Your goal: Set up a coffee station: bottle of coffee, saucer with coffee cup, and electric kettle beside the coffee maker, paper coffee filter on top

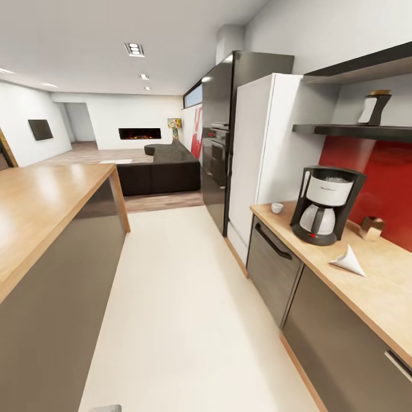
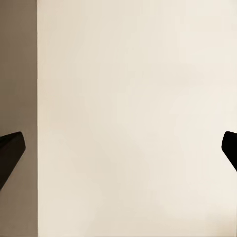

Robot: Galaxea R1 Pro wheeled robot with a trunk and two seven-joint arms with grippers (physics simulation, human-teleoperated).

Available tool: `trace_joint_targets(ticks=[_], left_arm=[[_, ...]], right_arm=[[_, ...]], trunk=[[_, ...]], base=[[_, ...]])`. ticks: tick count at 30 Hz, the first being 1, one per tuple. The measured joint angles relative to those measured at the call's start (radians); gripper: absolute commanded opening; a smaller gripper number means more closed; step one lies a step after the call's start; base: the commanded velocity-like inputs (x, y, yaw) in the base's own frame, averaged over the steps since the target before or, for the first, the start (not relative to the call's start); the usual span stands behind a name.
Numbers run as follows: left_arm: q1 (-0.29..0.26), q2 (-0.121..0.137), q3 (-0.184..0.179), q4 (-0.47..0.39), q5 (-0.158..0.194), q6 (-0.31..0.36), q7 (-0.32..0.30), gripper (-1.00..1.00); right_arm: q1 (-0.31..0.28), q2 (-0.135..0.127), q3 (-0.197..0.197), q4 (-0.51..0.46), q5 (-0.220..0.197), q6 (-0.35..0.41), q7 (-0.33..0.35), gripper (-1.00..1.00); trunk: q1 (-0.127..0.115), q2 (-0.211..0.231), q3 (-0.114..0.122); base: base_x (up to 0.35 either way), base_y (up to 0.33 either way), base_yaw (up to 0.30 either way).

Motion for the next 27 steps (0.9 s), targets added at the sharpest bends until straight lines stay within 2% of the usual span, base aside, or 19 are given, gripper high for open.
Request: trace_joint_targets(ticks=[27], left_arm=[[0.000, 0.000, 0.000, 0.000, 0.001, 0.000, 0.000, 1.00]], right_arm=[[0.001, 0.000, 0.000, 0.000, 0.000, 0.000, 0.000, 1.00]], trunk=[[0.000, 0.000, 0.000]], base=[[0.324, 0.121, 0.000]])
